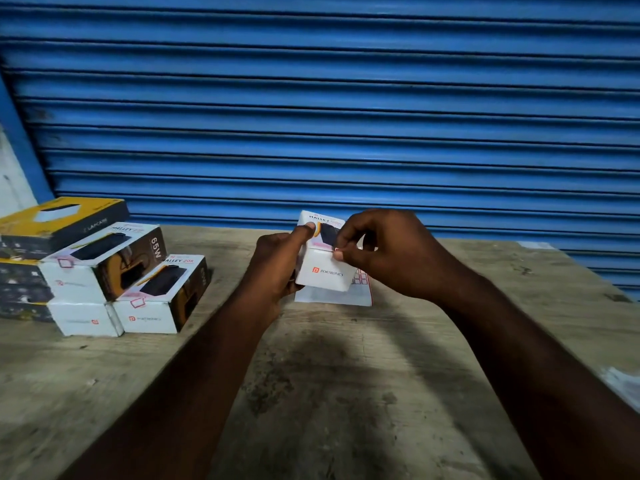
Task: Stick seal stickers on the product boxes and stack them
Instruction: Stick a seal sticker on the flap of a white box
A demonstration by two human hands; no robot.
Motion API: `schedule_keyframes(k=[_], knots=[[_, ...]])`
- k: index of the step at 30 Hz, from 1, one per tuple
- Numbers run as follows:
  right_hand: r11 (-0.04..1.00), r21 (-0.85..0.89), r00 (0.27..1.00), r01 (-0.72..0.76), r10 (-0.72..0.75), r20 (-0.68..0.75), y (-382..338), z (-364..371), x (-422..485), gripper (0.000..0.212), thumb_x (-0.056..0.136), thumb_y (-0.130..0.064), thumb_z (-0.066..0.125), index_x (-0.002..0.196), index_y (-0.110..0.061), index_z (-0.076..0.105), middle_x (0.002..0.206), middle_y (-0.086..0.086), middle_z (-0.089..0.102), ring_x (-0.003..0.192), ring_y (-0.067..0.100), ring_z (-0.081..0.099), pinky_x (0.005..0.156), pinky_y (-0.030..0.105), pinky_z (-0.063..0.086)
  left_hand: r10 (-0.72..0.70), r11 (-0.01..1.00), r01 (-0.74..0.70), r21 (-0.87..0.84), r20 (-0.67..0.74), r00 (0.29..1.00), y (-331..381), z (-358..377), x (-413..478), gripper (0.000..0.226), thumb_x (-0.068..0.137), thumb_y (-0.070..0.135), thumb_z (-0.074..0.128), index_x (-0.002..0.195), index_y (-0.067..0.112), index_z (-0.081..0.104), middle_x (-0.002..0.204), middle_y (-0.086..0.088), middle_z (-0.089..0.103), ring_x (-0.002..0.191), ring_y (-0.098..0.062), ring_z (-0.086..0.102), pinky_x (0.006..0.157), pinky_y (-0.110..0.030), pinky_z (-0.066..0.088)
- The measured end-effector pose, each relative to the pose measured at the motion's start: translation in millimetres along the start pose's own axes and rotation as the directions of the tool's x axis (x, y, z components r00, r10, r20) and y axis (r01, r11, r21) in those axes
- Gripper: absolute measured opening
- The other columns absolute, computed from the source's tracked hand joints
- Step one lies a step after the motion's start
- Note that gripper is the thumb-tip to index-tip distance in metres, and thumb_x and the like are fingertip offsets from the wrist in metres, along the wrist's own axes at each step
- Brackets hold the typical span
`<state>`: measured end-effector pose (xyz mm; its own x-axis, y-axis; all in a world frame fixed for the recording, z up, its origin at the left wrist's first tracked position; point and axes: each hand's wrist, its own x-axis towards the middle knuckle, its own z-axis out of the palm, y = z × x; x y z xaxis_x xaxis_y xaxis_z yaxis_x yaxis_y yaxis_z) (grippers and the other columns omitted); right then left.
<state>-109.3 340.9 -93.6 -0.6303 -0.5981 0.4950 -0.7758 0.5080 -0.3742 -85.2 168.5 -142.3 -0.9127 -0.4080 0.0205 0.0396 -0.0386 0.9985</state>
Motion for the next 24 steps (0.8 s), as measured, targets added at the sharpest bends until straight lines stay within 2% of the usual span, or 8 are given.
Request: schedule_keyframes(k=[3, 7, 13, 16, 18, 24], knots=[[0.999, 0.017, 0.999, -0.035, 0.035, -0.005, -1.0, -1.8, 0.5, 0.008, 0.08, -0.025, 0.08, 0.079, -0.028, 0.072, 0.077, -0.018, 0.059, 0.07, -0.012, 0.051, 0.062, 0.009, 0.036, -0.006, 1.0, 0.006, -0.007, -0.006, 1.0, -0.8, 0.2, 0.9, 0.037, 0.09, 0.048, 0.064, 0.108, 0.016, 0.071, 0.093, -0.009, 0.078, 0.088, -0.023, 0.074, 0.077, -0.035, 0.056], [1.0, 0.007, 0.999, -0.027, 0.027, 0.025, -1.7, -1.1, 0.4, 0.008, 0.08, -0.023, 0.08, 0.08, -0.027, 0.073, 0.074, -0.018, 0.061, 0.068, -0.016, 0.052, 0.061, 0.004, 0.036, -0.01, 1.0, 0.01, -0.021, 0.014, 1.0, -2.0, 2.3, -0.7, 0.033, 0.091, 0.046, 0.064, 0.107, 0.018, 0.071, 0.094, -0.009, 0.078, 0.091, -0.024, 0.074, 0.084, -0.04, 0.057], [0.999, 0.001, 0.998, -0.044, 0.044, 0.047, -2.6, -1.9, 0.3, 0.005, 0.083, -0.023, 0.077, 0.084, -0.027, 0.074, 0.069, -0.02, 0.06, 0.066, -0.017, 0.053, 0.059, 0.002, 0.035, -0.015, 0.999, 0.017, -0.051, 0.031, 0.999, -1.3, 3.5, -3.5, 0.035, 0.092, 0.046, 0.063, 0.111, 0.018, 0.07, 0.094, -0.007, 0.078, 0.091, -0.022, 0.075, 0.073, -0.031, 0.056], [0.999, 0.004, 0.998, -0.047, 0.047, 0.032, -3.6, -2.5, 1.0, 0.005, 0.085, -0.025, 0.075, 0.082, -0.029, 0.072, 0.07, -0.022, 0.058, 0.065, -0.018, 0.051, 0.058, 0.003, 0.034, -0.03, 0.996, 0.032, -0.084, 0.028, 0.999, 0.9, 2.9, -5.0, 0.031, 0.092, 0.045, 0.064, 0.107, 0.02, 0.072, 0.093, -0.006, 0.078, 0.083, -0.018, 0.075, 0.064, -0.026, 0.057], [0.999, 0.003, 0.999, -0.049, 0.049, 0.022, -4.0, -2.3, 1.3, 0.008, 0.085, -0.024, 0.075, 0.081, -0.03, 0.071, 0.074, -0.021, 0.06, 0.067, -0.017, 0.052, 0.059, 0.002, 0.034, -0.036, 0.994, 0.038, -0.102, 0.025, 0.999, 2.1, 3.4, -6.0, 0.029, 0.092, 0.044, 0.064, 0.104, 0.019, 0.072, 0.09, -0.006, 0.078, 0.075, -0.015, 0.073, 0.062, -0.025, 0.056], [0.998, 0.002, 0.998, -0.061, 0.061, 0.027, -5.9, -0.6, 0.4, 0.018, 0.083, -0.015, 0.074, 0.081, -0.032, 0.068, 0.074, -0.02, 0.059, 0.066, -0.016, 0.052, 0.058, 0.004, 0.035, -0.031, 0.992, 0.035, -0.123, 0.032, 0.999, 3.0, 4.1, -8.5, 0.027, 0.092, 0.043, 0.063, 0.102, 0.019, 0.073, 0.088, -0.006, 0.077, 0.07, -0.012, 0.072, 0.058, -0.023, 0.055]])
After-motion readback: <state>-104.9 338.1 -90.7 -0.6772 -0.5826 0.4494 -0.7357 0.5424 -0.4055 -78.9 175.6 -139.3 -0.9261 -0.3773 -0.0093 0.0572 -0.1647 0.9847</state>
